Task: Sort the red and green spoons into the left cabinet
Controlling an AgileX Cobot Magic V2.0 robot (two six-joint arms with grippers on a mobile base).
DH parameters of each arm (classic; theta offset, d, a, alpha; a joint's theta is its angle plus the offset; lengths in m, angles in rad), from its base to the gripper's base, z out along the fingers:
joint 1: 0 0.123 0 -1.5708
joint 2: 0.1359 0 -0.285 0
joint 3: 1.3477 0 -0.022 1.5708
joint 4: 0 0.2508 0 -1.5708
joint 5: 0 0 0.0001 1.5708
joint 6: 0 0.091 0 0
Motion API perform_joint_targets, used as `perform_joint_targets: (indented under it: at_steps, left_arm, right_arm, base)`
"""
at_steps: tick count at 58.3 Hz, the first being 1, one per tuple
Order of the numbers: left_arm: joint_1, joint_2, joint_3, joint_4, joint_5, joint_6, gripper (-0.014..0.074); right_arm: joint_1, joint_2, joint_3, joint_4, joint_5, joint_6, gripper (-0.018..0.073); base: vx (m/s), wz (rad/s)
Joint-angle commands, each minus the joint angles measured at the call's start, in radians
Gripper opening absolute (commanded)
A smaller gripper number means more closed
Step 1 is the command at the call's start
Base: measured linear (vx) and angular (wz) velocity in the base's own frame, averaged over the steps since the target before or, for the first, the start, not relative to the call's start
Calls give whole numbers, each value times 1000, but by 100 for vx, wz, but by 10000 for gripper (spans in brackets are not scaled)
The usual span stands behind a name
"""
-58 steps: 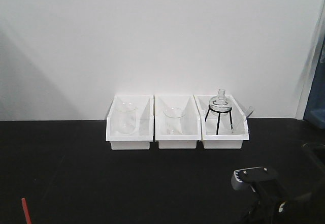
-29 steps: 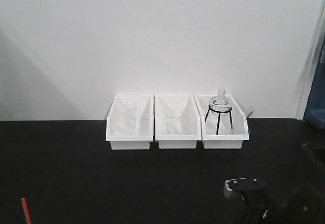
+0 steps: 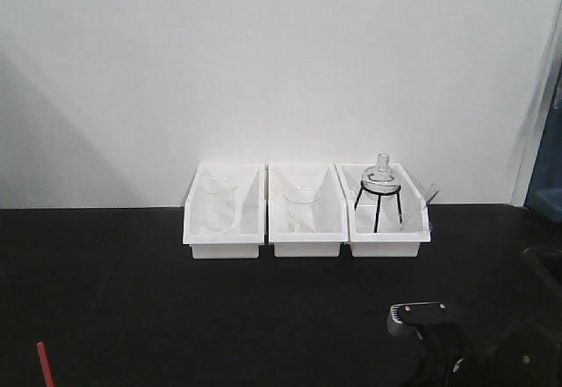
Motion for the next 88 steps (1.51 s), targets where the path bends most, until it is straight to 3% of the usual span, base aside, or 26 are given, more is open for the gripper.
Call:
perform_joint_targets:
  at_steps: [1,21,30,39,47,59,72,88]
  left_arm:
    - [2,2,-30,-6,-70,-6,585]
    - [2,2,-30,-25,-31,-6,585]
    - [2,2,-30,-97,-15,-17,585]
    - [2,34,-31,-178,-16,-98,585]
    - [2,125,-31,-176,-44,-112,585]
    - [2,349,-55,-165,-226,-112,583]
    - [2,631,-197,-144,-160,-100,575]
    - [2,780,-209,-133,-197,-101,575]
  right_arm:
    - [0,-39,-32,12,-46,-13,-8]
    - [0,-176,-97,6,2,-18,-4]
    - [0,-284,-166,7,57,-22,-4]
    - [0,-376,-192,7,67,-33,-4]
    - [0,-433,-192,5,68,-33,-4]
    - [0,-442,-190,5,88,-33,-4]
    - [0,-442,-190,4,94,-33,-4]
    - [0,-442,-190,-19,108,-33,-4]
  base:
    - [0,0]
    - [0,0]
    - [0,0]
    - [0,0]
    - [0,0]
    - [0,0]
    - [0,0]
    - [0,0]
